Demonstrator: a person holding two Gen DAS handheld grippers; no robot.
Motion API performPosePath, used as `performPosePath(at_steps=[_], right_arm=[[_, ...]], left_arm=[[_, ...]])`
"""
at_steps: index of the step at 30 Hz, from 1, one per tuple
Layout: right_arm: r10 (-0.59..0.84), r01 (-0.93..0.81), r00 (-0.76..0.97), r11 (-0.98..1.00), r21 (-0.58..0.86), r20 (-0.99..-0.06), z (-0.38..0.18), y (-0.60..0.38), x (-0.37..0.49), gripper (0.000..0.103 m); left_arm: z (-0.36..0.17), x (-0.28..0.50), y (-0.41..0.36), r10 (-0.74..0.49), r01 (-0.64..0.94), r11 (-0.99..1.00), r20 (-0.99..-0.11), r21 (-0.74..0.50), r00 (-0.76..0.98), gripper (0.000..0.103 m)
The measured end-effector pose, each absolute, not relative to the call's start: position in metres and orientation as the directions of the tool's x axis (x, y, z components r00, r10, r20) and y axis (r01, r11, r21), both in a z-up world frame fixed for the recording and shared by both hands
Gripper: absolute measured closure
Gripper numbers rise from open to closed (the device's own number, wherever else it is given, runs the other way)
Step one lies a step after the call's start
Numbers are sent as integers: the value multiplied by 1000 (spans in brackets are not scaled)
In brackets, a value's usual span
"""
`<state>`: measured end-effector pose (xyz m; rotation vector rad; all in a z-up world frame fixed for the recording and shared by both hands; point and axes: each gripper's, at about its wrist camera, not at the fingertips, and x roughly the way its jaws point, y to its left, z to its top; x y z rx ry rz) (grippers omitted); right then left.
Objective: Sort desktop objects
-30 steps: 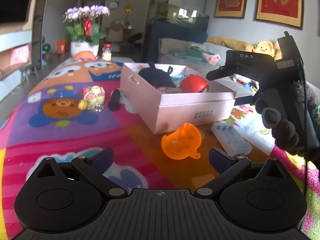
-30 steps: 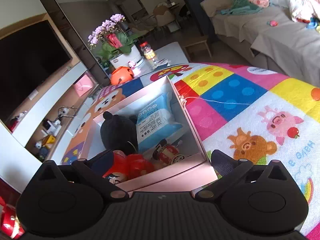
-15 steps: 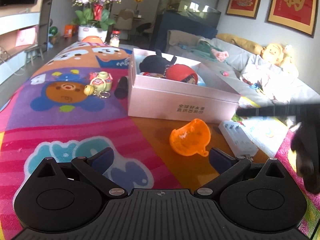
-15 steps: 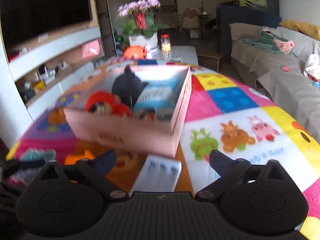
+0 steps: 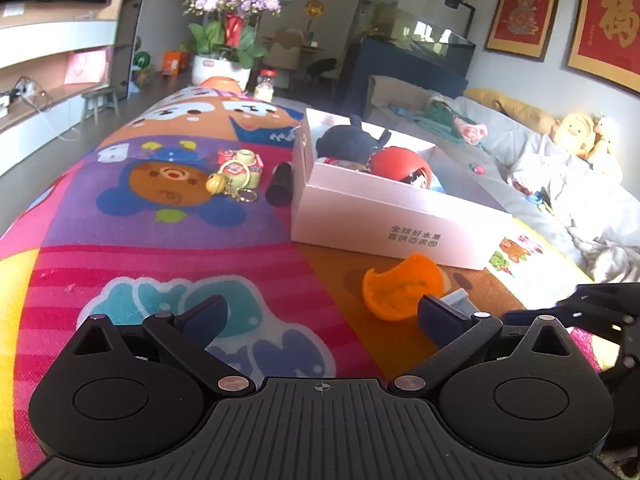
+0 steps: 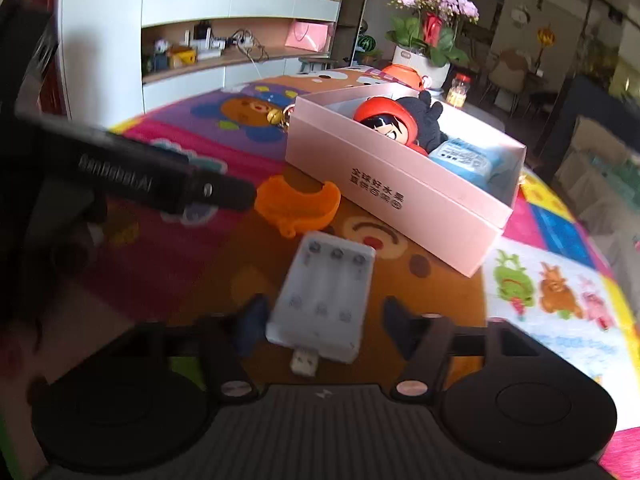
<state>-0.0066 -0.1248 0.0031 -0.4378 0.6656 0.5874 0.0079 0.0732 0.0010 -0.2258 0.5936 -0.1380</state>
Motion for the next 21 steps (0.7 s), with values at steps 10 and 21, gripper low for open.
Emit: performPosePath(at_steps=[10, 21], right_arm=[[125, -310, 748, 934, -176, -652, 6, -181, 1, 0], [256, -329, 675, 944, 29, -692, -10, -181, -9, 0]], left_arm=[[0, 9, 73, -189, 57, 966, -543, -251, 818, 0], [16, 10, 33, -269, 232, 963, -539, -136, 798, 0]])
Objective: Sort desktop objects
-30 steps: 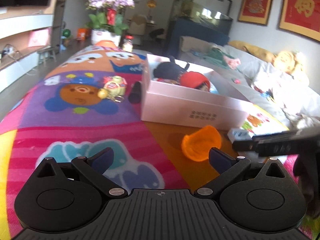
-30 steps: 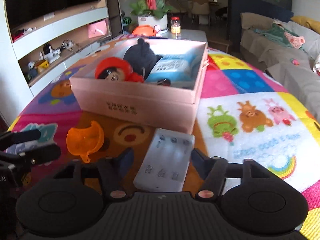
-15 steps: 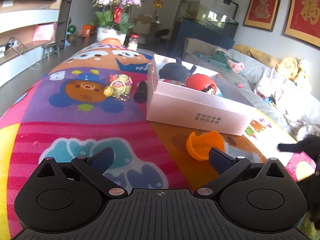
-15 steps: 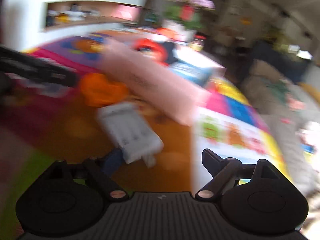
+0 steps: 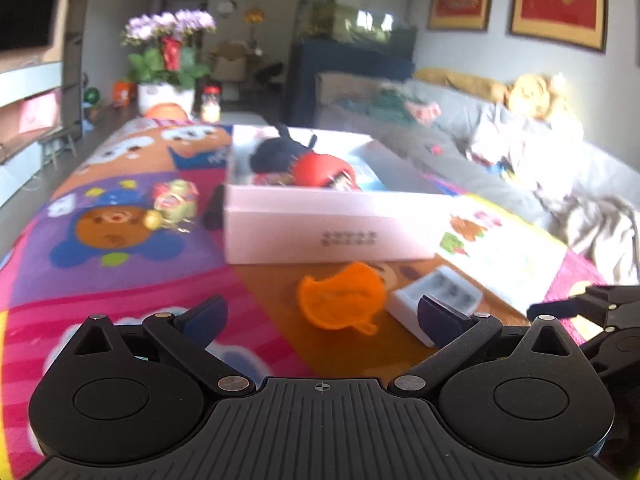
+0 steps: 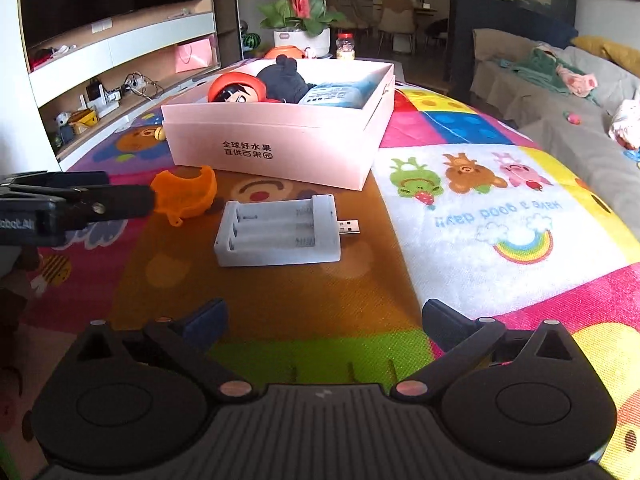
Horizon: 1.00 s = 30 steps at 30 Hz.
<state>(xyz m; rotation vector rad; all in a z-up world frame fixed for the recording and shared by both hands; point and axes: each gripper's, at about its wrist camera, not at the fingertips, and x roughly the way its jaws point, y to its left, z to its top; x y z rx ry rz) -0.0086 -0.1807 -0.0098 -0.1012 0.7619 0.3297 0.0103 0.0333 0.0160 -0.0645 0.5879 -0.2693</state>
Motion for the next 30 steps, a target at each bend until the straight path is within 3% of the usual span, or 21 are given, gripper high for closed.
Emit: performPosePath(at_steps=[5, 12, 20, 25, 30], right_arm=[[253, -330, 676, 944, 23, -692, -10, -181, -10, 0], [252, -328, 674, 944, 24, -695, -11, -180, -8, 0], [260, -337, 668, 941, 28, -698, -8, -177, -4, 0], [293, -351, 701, 936, 44, -650, 11, -166, 6, 0], [303, -314, 667, 943, 112, -681, 7, -153, 34, 0]], left_arm=[[3, 25, 12, -199, 242, 970, -600, -9, 775, 0], [1, 32, 19, -29, 170, 966, -576, 192, 817, 0], [-2, 32, 51, -103, 131, 991, -672, -10, 733, 0], [-2, 15, 56, -115, 144, 990, -664, -11, 739, 0], [0, 12, 56, -122, 138, 990, -657, -27, 744, 0]])
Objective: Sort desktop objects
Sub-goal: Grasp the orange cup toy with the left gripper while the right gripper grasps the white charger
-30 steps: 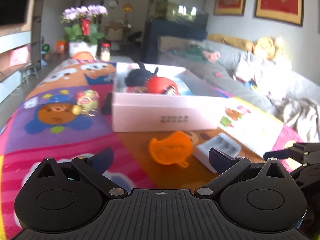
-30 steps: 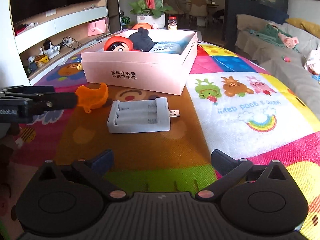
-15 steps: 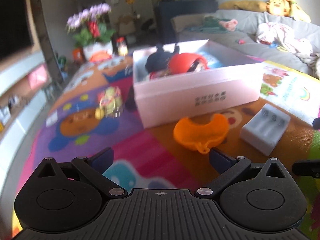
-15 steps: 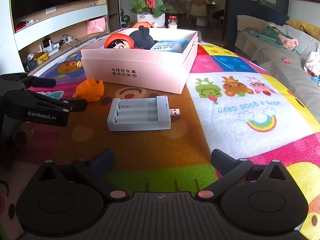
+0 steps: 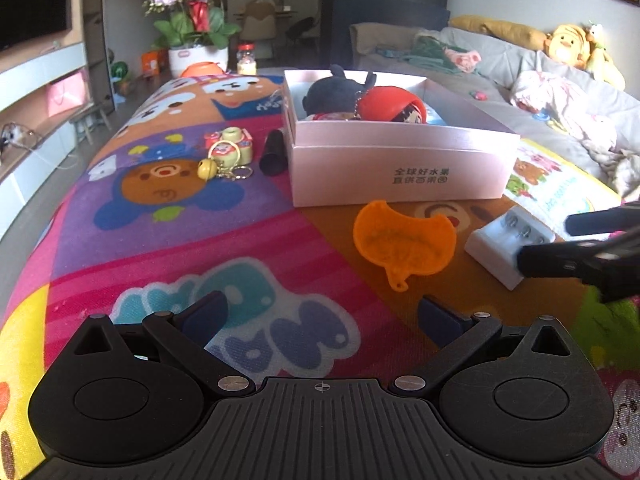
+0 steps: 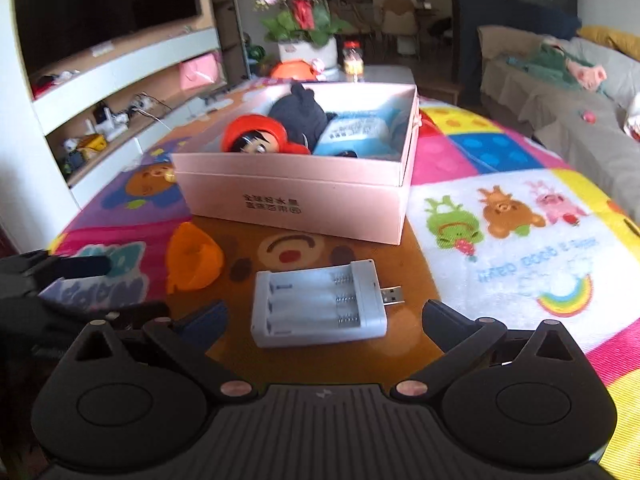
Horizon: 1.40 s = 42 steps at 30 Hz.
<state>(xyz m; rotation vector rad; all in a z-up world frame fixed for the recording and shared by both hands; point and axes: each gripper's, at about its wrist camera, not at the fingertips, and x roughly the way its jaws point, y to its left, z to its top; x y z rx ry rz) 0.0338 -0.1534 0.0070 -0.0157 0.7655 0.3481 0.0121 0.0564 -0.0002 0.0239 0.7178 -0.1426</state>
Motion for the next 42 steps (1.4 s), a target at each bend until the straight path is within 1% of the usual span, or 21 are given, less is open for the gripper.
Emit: performPosePath(at_steps=[5, 8, 10, 13, 15, 16, 17, 23, 26, 30, 33, 36, 38, 39, 40, 41, 42], right_arm=[[267, -321, 667, 946, 55, -695, -2, -137, 48, 0], [259, -332, 645, 942, 42, -719, -8, -133, 56, 0], [257, -343, 653, 939, 24, -713, -9, -132, 56, 0], [276, -358, 656, 933, 33, -702, -10, -133, 54, 0], [284, -370, 660, 929, 28, -696, -11, -133, 51, 2], [283, -375, 666, 927, 19, -690, -10, -133, 49, 8], [289, -388, 668, 922, 11, -686, -9, -133, 46, 12], [293, -405, 661, 914, 0, -691, -5, -140, 22, 12], [276, -383, 670, 924, -3, -689, -6, -151, 1, 12], [261, -364, 690, 931, -12, -675, -7, -159, -25, 12], [262, -354, 692, 935, 1, -673, -7, -163, -28, 12], [264, -349, 689, 937, 9, -675, -9, -163, -26, 9], [263, -352, 689, 936, 6, -676, -9, -162, -26, 8], [263, -352, 687, 936, 7, -677, -10, -163, -26, 7], [260, -348, 686, 937, 7, -679, -10, -163, -26, 5], [257, -344, 686, 939, 8, -681, -10, -163, -25, 3], [255, -342, 685, 940, 8, -682, -10, -163, -25, 2]], left_arm=[[0, 12, 57, -126, 138, 990, -655, -33, 745, 0], [0, 12, 59, -134, 137, 989, -650, -47, 748, 0], [0, 12, 60, -140, 136, 989, -648, -56, 749, 0], [0, 12, 59, -141, 138, 989, -649, -56, 747, 0], [0, 12, 59, -143, 139, 989, -650, -57, 746, 0], [0, 13, 59, -142, 139, 989, -650, -57, 746, 0], [0, 13, 59, -142, 139, 989, -650, -56, 746, 0], [-1, 14, 57, -129, 139, 990, -660, -37, 740, 0], [-1, 15, 48, -95, 139, 990, -673, 11, 734, 0], [-1, 16, 50, -102, 143, 990, -675, 5, 731, 0], [1, 15, 54, -128, 158, 987, -670, -16, 731, 0], [7, 14, 56, -214, 208, 974, -649, -87, 730, 0], [13, 14, 51, -238, 238, 968, -624, -84, 744, 0], [15, 16, 46, -239, 252, 965, -612, -67, 754, 1], [16, 18, 41, -239, 264, 963, -605, -50, 759, 5], [16, 22, 36, -240, 273, 961, -604, -39, 760, 16], [16, 27, 31, -243, 282, 959, -610, -33, 754, 20]])
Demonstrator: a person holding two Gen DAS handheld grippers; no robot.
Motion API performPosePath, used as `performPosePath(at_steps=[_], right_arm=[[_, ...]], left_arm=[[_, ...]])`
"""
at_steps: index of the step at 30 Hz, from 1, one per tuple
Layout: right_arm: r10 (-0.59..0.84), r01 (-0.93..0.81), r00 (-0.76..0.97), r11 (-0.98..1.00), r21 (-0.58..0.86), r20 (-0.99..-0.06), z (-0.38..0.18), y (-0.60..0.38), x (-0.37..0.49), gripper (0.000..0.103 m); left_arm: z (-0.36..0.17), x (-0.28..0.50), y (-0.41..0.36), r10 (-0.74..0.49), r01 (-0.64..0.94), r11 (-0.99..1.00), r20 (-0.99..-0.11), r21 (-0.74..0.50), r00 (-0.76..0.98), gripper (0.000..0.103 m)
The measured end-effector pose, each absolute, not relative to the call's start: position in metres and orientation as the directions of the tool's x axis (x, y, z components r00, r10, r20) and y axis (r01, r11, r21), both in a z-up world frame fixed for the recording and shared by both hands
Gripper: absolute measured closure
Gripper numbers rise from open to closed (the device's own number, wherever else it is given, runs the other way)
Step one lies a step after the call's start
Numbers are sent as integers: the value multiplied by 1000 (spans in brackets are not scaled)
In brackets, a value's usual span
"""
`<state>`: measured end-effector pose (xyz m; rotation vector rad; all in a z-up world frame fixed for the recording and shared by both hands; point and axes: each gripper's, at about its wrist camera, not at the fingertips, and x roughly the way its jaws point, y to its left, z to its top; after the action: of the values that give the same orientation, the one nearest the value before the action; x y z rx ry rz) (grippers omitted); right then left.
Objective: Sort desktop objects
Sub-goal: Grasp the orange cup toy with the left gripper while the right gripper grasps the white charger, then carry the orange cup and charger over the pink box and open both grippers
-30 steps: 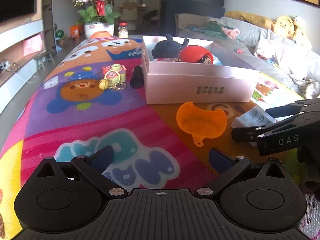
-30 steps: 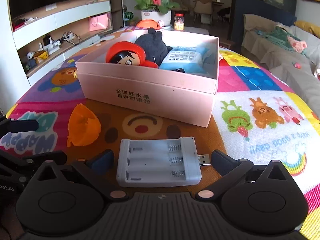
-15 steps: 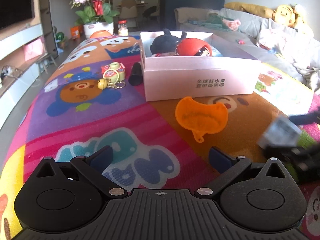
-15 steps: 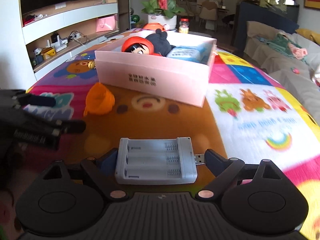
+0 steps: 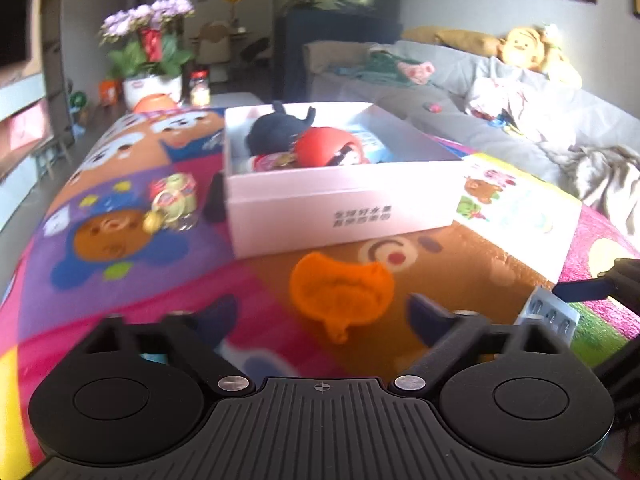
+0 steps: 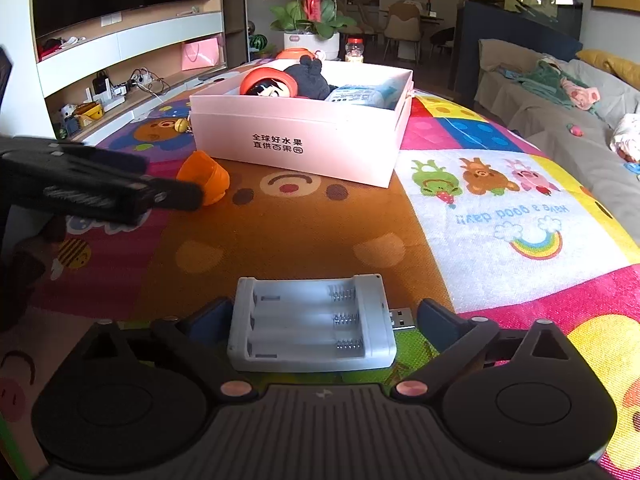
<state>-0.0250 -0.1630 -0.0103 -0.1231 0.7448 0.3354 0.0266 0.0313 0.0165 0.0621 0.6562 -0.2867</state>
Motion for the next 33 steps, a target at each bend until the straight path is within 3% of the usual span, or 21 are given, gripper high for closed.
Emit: performPosePath(at_steps=[6, 9, 12, 23, 27, 33], right_arm=[[251, -338, 683, 941, 8, -686, -11, -162, -25, 0], [245, -332, 686, 943, 6, -685, -11, -162, -25, 0], [244, -332, 691, 943, 2, -681, -9, -159, -31, 9], [265, -368, 658, 930, 5, -705, 15, -153, -51, 12], [286, -399, 697, 916, -25, -658, 44, -153, -68, 12], [328, -383, 793, 924, -1, -513, 118, -168, -57, 12]], left_arm=[[6, 46, 14, -232, 302, 953, -632, 3, 740, 21], [2, 47, 15, -230, 297, 955, -640, -4, 733, 31], [1, 44, 12, -219, 304, 952, -641, 23, 736, 38], [14, -8, 17, -242, 354, 933, -617, 64, 749, 39], [27, -35, 22, -268, 380, 921, -576, 81, 772, 39], [72, -34, 27, -262, 342, 931, -418, 127, 870, 39]])
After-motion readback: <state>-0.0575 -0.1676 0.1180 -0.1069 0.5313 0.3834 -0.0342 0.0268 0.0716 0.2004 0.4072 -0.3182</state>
